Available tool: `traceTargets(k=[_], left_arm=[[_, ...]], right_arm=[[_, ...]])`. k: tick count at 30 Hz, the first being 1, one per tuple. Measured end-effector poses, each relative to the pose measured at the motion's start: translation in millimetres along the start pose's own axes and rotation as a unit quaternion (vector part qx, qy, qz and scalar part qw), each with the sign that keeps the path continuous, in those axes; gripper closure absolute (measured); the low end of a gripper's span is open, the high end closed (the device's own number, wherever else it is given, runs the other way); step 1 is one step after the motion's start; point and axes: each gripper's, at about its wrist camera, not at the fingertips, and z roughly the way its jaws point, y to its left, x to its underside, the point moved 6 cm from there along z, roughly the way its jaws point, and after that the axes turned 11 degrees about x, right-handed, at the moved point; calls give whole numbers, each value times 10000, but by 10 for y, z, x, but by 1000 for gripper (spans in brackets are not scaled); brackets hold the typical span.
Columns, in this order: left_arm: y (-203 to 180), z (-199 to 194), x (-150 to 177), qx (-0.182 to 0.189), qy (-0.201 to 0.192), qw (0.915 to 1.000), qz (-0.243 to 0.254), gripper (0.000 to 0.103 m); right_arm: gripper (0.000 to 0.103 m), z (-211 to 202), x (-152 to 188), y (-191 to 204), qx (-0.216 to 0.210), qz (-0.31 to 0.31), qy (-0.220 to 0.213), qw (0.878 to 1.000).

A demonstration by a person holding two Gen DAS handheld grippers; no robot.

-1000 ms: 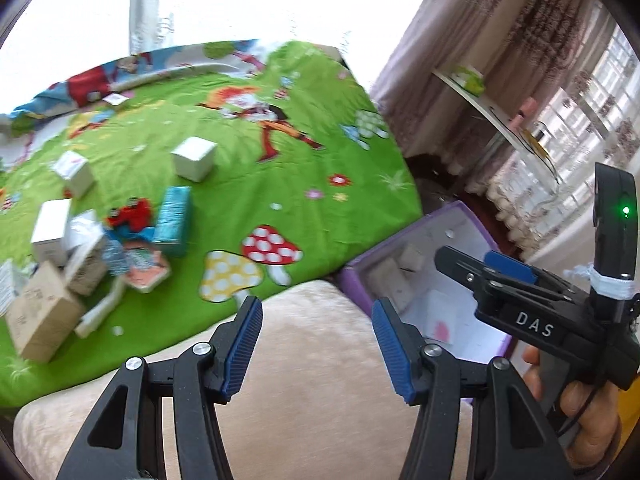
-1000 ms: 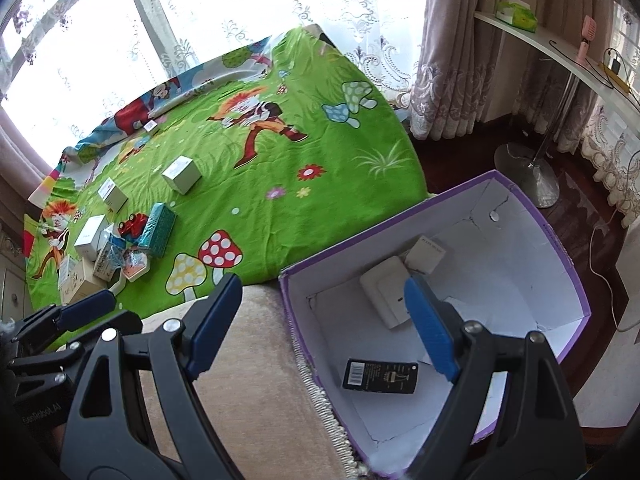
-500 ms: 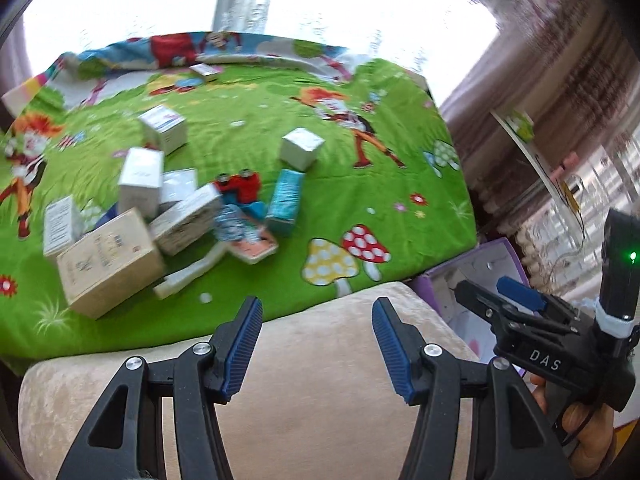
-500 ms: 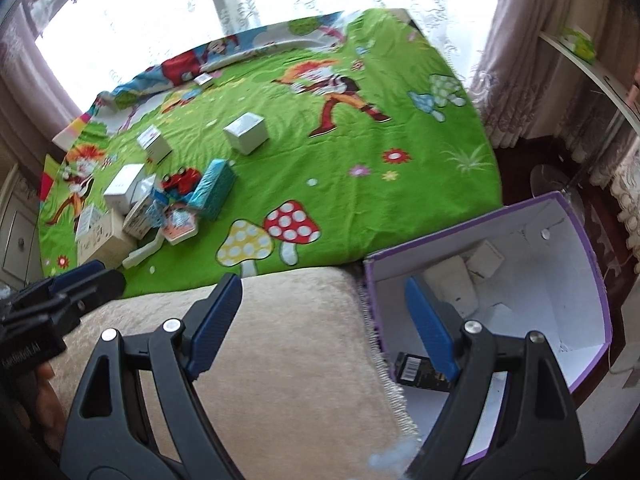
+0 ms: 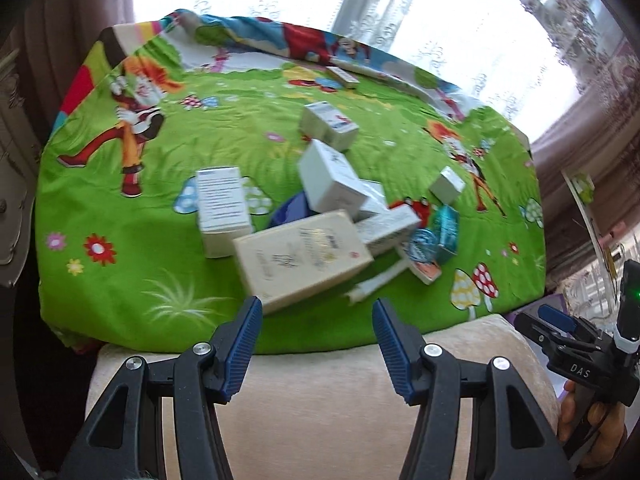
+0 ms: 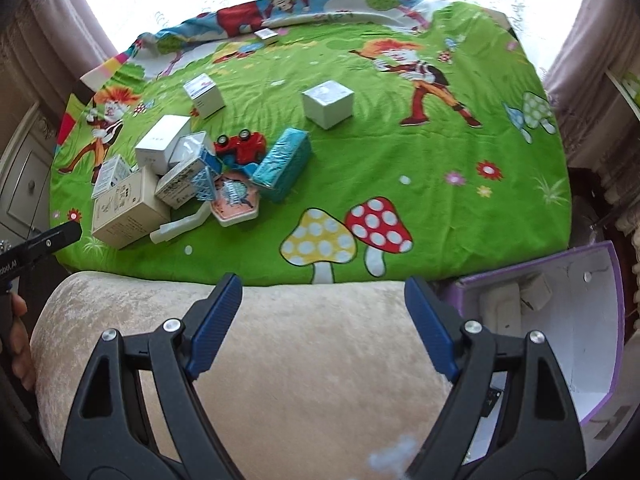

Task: Organize rigid objects
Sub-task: 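Withdraw both tools from the purple-rimmed box back over the bed, then grasp the blue basket toy with the right gripper while the left grasps a white box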

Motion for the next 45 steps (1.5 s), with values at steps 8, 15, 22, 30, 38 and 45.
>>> traceTargets(k=[8,15,22,30,38,45], left_arm=[[156,88,-92,-38,26,9998,-214,34],[208,158,-105,35,78,9991,-426,31],[220,124,-127,197,-51,9984,-527,31],[220,8,-264,300,-345,9976,-528,31],[-236,175,-611,934,-174,9953,178,31],[-603,542,-742,1161,743,9624,2340,37]], right_arm=[[18,155,-219,464,-246,-679,-2,9974],[18,247,-438,738,-366,-977,-163,9944],[21,408,-519,992,-439,-1332,-79,9901],[30,544,-596,1085,-454,-1313,-2,9903],[43,616,-621,1142,-566,-1287,47,9901],[47,645,-607,1108,-754,-1139,112,9906]])
